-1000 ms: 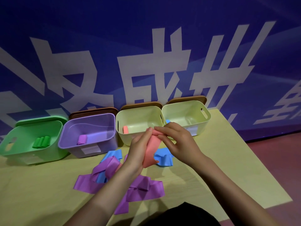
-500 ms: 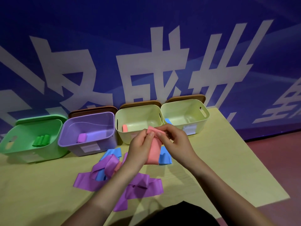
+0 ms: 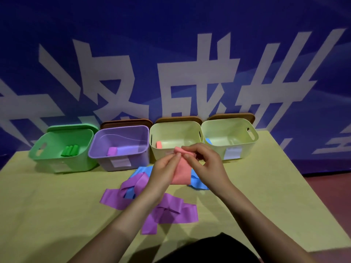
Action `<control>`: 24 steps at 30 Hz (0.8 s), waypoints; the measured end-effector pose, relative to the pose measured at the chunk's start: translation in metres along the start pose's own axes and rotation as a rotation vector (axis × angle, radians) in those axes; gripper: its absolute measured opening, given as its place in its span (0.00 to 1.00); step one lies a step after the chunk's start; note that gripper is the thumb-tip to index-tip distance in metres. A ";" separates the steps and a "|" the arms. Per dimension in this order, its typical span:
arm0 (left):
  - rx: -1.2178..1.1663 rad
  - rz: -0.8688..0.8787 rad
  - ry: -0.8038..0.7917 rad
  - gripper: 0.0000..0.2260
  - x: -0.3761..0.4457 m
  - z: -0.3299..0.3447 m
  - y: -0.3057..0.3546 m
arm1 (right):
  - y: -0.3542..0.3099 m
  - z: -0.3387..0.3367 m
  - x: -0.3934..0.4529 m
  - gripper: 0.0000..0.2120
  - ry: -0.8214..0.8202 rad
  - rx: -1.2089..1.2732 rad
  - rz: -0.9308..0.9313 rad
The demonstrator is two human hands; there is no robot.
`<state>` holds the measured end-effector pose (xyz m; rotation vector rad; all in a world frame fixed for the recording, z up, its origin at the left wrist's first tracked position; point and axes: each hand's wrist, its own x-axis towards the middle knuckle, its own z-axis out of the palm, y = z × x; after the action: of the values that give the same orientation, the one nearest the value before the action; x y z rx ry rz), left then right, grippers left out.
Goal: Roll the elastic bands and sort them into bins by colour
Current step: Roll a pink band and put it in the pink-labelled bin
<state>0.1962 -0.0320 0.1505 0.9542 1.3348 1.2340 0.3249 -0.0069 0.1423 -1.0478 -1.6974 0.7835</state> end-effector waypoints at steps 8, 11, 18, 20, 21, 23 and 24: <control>-0.094 -0.040 -0.024 0.14 -0.004 0.001 -0.003 | -0.007 -0.005 -0.001 0.11 -0.069 0.033 -0.002; -0.077 -0.014 0.010 0.11 -0.013 0.003 -0.006 | -0.011 -0.010 -0.014 0.11 -0.119 0.129 0.044; 0.126 0.083 -0.028 0.12 -0.026 0.001 -0.009 | -0.022 -0.016 -0.026 0.08 -0.080 0.291 0.344; 0.138 0.097 -0.039 0.12 -0.030 0.006 -0.012 | -0.020 -0.018 -0.033 0.05 -0.059 0.265 0.351; 0.103 0.081 -0.041 0.12 -0.032 0.008 -0.014 | -0.020 -0.020 -0.036 0.04 -0.036 0.269 0.353; -0.044 -0.016 -0.041 0.11 -0.037 0.014 -0.015 | -0.021 -0.022 -0.040 0.04 0.015 0.271 0.355; -0.120 -0.071 -0.047 0.10 -0.039 0.017 -0.015 | -0.022 -0.022 -0.041 0.03 0.038 0.273 0.354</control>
<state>0.2203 -0.0700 0.1439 0.8393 1.2335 1.2166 0.3468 -0.0529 0.1527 -1.1752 -1.3411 1.1774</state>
